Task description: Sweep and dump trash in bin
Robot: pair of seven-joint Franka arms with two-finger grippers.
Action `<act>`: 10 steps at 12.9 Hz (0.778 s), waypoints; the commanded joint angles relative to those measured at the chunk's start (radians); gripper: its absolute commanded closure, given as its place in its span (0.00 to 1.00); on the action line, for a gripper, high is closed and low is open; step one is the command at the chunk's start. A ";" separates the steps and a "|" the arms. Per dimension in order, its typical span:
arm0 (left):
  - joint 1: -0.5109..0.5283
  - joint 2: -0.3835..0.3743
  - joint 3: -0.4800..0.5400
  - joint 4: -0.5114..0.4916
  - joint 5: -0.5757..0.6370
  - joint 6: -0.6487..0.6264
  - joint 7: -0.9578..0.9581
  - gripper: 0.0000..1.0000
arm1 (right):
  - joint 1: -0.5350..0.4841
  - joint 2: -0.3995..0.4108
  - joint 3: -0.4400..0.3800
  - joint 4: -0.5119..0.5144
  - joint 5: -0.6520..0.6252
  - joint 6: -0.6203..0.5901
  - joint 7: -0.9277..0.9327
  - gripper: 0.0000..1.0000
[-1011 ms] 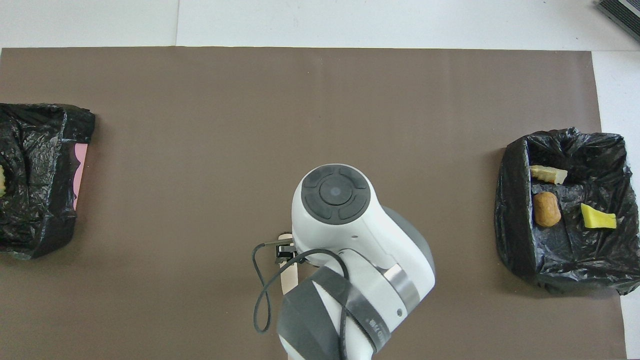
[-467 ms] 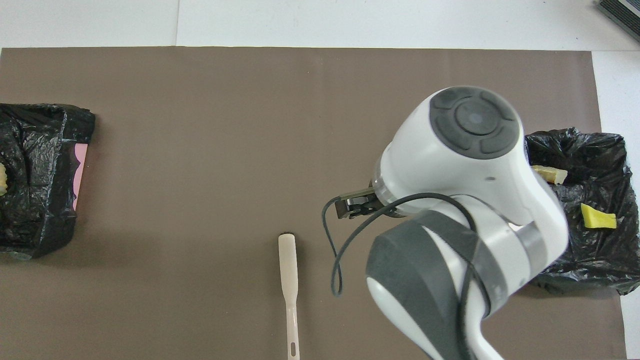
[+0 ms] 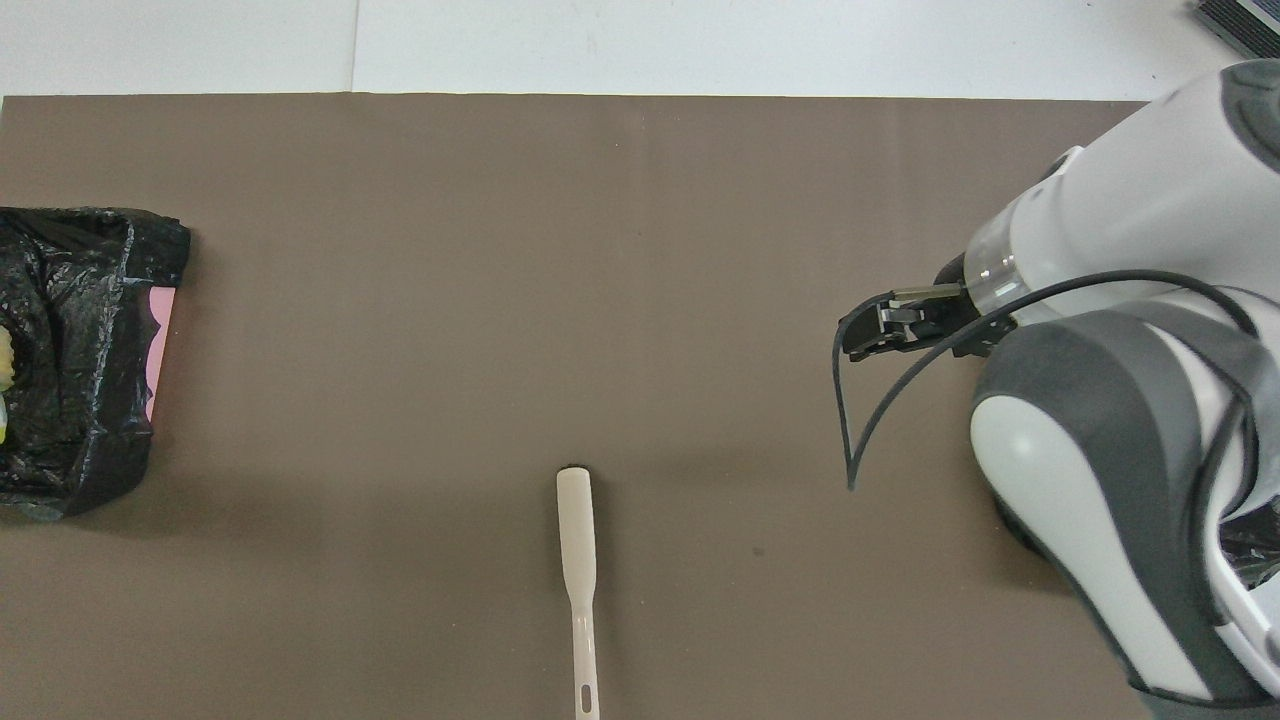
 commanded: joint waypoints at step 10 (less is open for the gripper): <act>-0.012 0.013 -0.332 -0.100 -0.489 -0.175 -0.851 1.00 | 0.146 -0.072 -0.331 0.004 -0.066 -0.006 -0.096 0.00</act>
